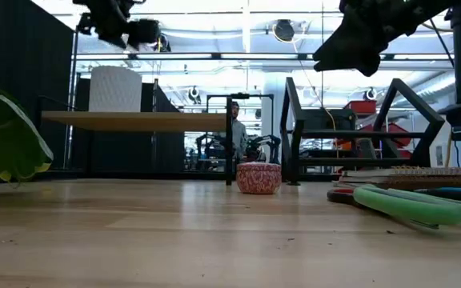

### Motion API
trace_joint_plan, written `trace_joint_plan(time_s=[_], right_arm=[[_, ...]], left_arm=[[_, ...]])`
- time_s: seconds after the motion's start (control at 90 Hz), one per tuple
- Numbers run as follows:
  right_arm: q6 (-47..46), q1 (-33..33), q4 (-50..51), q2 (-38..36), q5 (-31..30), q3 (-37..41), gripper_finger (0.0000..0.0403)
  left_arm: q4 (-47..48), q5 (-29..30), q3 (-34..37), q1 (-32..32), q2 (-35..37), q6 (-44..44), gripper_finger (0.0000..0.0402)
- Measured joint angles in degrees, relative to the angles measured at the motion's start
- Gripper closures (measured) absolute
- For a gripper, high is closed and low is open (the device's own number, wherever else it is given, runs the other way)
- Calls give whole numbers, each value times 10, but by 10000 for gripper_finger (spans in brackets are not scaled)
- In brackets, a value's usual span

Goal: Stock shelves
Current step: Put the black pen into the white pen holder

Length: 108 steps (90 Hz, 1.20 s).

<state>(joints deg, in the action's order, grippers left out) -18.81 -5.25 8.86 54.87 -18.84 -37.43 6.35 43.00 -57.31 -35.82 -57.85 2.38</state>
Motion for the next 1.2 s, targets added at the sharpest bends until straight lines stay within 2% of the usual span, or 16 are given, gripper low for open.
trace_joint_plan(time_s=[0.189,0.311,0.4,0.5,0.778,0.856,1.2], right_arm=[[-26,-1,100,-33,81,-26,257],[-100,-7,215,-39,132,-29,257],[-160,-27,294,-25,144,-27,257],[-229,-63,341,-4,147,-13,257],[-398,-134,325,88,130,21,257],[-419,-137,310,116,113,21,257],[-436,-136,272,216,113,21,257]], left_arm=[[2,-135,-14,72,6,12,231],[6,-229,-15,130,-3,11,231],[8,-262,-15,175,-21,10,231],[8,-267,-15,223,-46,10,231],[8,-265,-15,293,-126,-36,230],[6,-265,-15,303,-145,-36,230],[4,-264,-15,329,-205,-66,230]])
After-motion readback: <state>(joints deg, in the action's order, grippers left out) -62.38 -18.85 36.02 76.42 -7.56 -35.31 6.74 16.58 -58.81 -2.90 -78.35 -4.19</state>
